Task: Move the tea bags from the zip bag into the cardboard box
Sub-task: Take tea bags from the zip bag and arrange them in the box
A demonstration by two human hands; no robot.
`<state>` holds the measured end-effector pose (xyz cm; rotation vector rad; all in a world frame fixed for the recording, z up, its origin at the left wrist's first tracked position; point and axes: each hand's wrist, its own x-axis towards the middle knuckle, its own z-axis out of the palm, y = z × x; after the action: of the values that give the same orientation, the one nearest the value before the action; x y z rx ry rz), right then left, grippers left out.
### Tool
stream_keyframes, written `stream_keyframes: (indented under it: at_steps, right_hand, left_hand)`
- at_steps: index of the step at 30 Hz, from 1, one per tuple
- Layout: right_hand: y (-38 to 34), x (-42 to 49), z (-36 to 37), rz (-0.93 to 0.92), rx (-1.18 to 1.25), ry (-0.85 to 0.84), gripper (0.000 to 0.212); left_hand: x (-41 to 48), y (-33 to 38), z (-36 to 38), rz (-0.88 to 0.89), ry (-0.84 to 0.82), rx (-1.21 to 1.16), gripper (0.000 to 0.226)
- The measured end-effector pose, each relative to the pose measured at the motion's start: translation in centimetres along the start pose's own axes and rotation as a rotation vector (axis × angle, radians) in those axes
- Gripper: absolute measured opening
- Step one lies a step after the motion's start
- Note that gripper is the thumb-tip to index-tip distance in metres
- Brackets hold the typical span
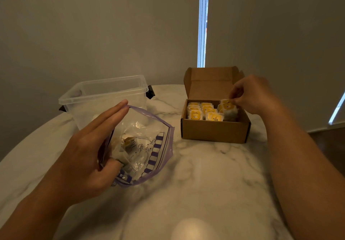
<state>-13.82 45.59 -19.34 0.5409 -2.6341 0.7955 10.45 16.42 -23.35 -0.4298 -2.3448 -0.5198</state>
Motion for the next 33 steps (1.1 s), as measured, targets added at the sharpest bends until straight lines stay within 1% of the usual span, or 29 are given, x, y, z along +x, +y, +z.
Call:
stream_keyframes:
  at_steps: [3, 7, 11, 14, 19, 23, 27, 29, 31, 33]
  right_hand:
    - [-0.3, -0.1, -0.4, -0.019, -0.025, -0.035, 0.014]
    - [-0.5, 0.3, -0.4, -0.03, -0.069, -0.015, 0.018]
    - [-0.4, 1.2, 0.8, -0.031, -0.144, -0.105, 0.019]
    - [-0.5, 1.8, 1.8, -0.044, -0.203, -0.137, 0.026]
    - [-0.4, 2.3, 2.7, 0.003, -0.27, -0.124, 0.026]
    - [-0.1, 2.2, 3.1, 0.03, -0.277, -0.082, 0.02]
    - [-0.1, 1.8, 2.4, 0.004, -0.215, 0.011, 0.017]
    - [-1.3, 0.9, 1.1, -0.072, -0.148, 0.059, 0.014]
    - [-3.8, -0.8, -0.6, -0.178, -0.009, 0.054, 0.013]
    - [-6.7, -3.0, -2.0, -0.266, 0.147, 0.003, 0.013]
  left_hand:
    - [0.0, 0.0, 0.0, 0.0, -0.004, 0.0, 0.081]
    - [0.0, 0.0, 0.0, 0.007, -0.006, 0.003, 0.081]
    - [-0.1, 0.0, 0.0, 0.002, -0.006, -0.003, 0.08]
    - [0.0, 0.0, 0.0, 0.002, -0.01, -0.007, 0.08]
    - [0.0, 0.0, 0.0, 0.0, -0.013, 0.007, 0.081]
    - [0.0, 0.1, -0.1, -0.005, -0.018, -0.001, 0.08]
    - [0.0, 0.2, -0.1, -0.006, -0.018, 0.013, 0.08]
    - [0.0, 0.3, -0.1, -0.017, -0.019, 0.019, 0.08]
    - [0.0, 0.4, -0.1, -0.037, -0.028, 0.016, 0.081]
    - [0.1, 0.4, -0.2, -0.049, -0.039, 0.019, 0.082]
